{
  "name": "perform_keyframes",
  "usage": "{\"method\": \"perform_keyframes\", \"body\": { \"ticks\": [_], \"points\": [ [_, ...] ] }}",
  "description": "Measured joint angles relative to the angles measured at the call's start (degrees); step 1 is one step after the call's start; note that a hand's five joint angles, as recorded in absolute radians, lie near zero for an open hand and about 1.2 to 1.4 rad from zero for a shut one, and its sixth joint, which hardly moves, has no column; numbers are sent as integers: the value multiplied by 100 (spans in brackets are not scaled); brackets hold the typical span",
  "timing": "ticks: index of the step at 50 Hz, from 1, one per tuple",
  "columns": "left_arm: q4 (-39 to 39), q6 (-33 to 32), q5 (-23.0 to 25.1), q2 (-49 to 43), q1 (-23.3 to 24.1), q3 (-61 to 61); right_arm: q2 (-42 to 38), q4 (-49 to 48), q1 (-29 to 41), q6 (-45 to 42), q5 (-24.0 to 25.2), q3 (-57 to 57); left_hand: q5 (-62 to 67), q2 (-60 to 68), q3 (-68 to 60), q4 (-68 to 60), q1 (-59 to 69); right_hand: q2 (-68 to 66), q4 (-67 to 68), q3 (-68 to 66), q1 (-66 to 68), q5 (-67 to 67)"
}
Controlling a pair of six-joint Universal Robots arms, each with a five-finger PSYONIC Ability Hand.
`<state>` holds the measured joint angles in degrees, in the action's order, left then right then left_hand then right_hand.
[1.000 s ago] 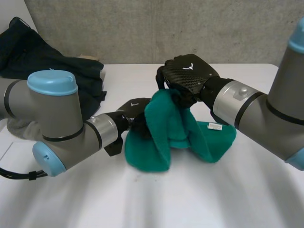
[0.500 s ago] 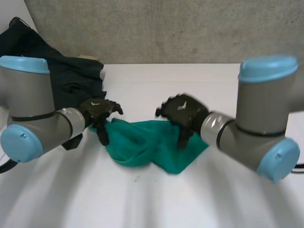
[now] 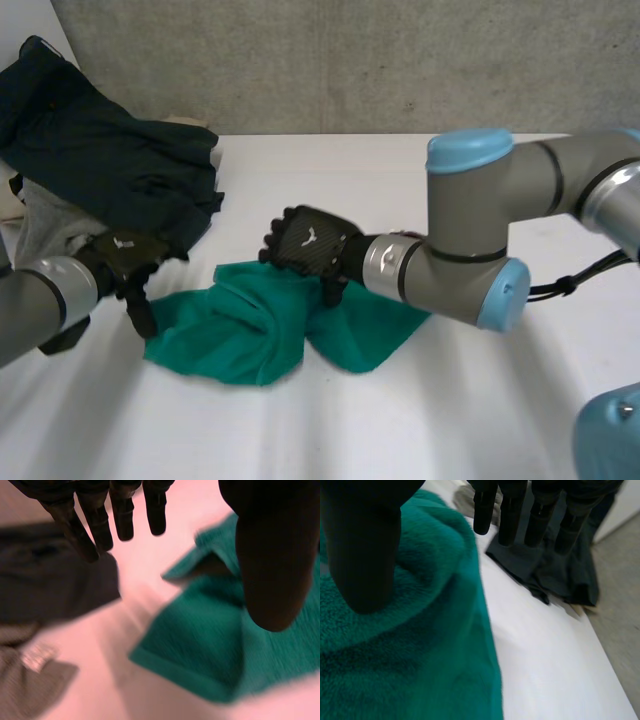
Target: Fold the laundry.
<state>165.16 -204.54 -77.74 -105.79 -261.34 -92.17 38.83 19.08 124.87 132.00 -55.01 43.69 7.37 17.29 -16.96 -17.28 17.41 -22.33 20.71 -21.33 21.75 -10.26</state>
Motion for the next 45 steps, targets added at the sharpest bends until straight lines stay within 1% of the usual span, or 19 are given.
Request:
{"method": "perform_keyframes", "body": {
  "ticks": [4, 10, 13, 14, 15, 16, 17, 18, 19, 22, 26, 27, 30, 32, 35, 38, 41, 42, 45],
  "points": [
    [13, -49, -29, -361, -22, -92, -202, -92, 88, -159, 158, -47, 172, 154, -183, -191, 181, 0, 0, 0, 0, 5],
    [25, 45, -54, -817, 62, -99, -329, -156, 214, -93, 250, -42, 172, 154, -183, -191, 181, -1, 22, -11, 7, -45],
    [71, 94, -66, -983, 159, -51, -378, -164, 245, -57, 278, -25, 369, 353, -386, -385, 371, -776, 935, -892, 868, -977],
    [116, 127, -74, -1081, 236, 9, -396, -167, 251, -50, 282, -21, 1263, 1364, -1393, -1274, 1431, -1928, 2041, -2006, 2090, -2105],
    [135, 143, -79, -1126, 275, 47, -399, -169, 252, -50, 281, -21, 2325, 2332, -2349, -2347, 2670, -2404, 2499, -2467, 2431, -2556],
    [170, 173, -89, -1191, 340, 131, -398, -185, 247, -54, 255, -25, 3206, 3234, -3240, -3249, 3679, -3790, 3866, -3818, 3686, -3880],
    [190, 198, -101, -1227, 387, 214, -389, -215, 240, -57, 212, -35, 3787, 3936, -3835, -3843, 4257, -4201, 4255, -4189, 4021, -4239],
    [204, 229, -122, -1260, 438, 321, -376, -255, 232, -58, 148, -50, 4466, 4517, -4510, -4529, 4836, -4407, 4572, -4470, 4082, -4477],
    [208, 271, -155, -1281, 492, 461, -352, -325, 217, -52, 40, -76, 4818, 4922, -4904, -4940, 4950, -4437, 4705, -4560, 4082, -4529],
    [171, 434, -309, -1231, 613, 944, -258, -611, 170, 19, -409, -178, 4852, 5098, -5079, -5113, 4950, -4437, 4760, -4578, 4082, -4536],
    [112, 799, -672, -935, 684, 1808, 59, -1424, 15, 387, -1584, -409, 4852, 5101, -5079, -5115, 4950, -4437, 4765, -4590, 4082, -4536],
    [107, 875, -745, -868, 684, 1960, 125, -1567, -17, 466, -1776, -438, 4852, 5101, -5079, -5115, 4950, -4437, 4766, -4603, 4082, -4536],
    [129, 1331, -1101, -520, 647, 2750, 537, -2259, -215, 859, -2619, -488, 4852, 5108, -5095, -5117, 4950, -4437, 4776, -4655, 4082, -4536],
    [149, 1575, -1223, -386, 626, 3126, 799, -2558, -329, 1039, -2932, -410, 4852, 5116, -5096, -5118, 4950, -4437, 4778, -4665, 4082, -4536],
    [145, 1896, -1287, -303, 630, 3593, 1238, -2877, -497, 1240, -3191, -109, 4852, 5117, -5096, -5118, 4950, -4437, 4780, -4674, 4082, -4536],
    [59, 2091, -1243, -385, 691, 3866, 1596, -3007, -615, 1332, -3216, 313, 4852, 5117, -5096, -5118, 4950, -4437, 4781, -4674, 4082, -4536],
    [-65, 2167, -1207, -563, 758, 3955, 1876, -3038, -718, 1376, -3145, 776, 4852, 5117, -5096, -5118, 4950, -4437, 4782, -4674, 4082, -4536],
    [-140, 2183, -1212, -695, 790, 3961, 2096, -3020, -816, 1405, -3031, 1244, 4852, 5117, -5096, -5118, 4950, -4474, 4783, -4674, 4082, -4536],
    [-285, 2188, -1266, -970, 831, 3898, 2318, -2924, -942, 1425, -2813, 1876, 4852, 5117, -5096, -5119, 4950, -4477, 4783, -4674, 4082, -4536]
  ]
}}
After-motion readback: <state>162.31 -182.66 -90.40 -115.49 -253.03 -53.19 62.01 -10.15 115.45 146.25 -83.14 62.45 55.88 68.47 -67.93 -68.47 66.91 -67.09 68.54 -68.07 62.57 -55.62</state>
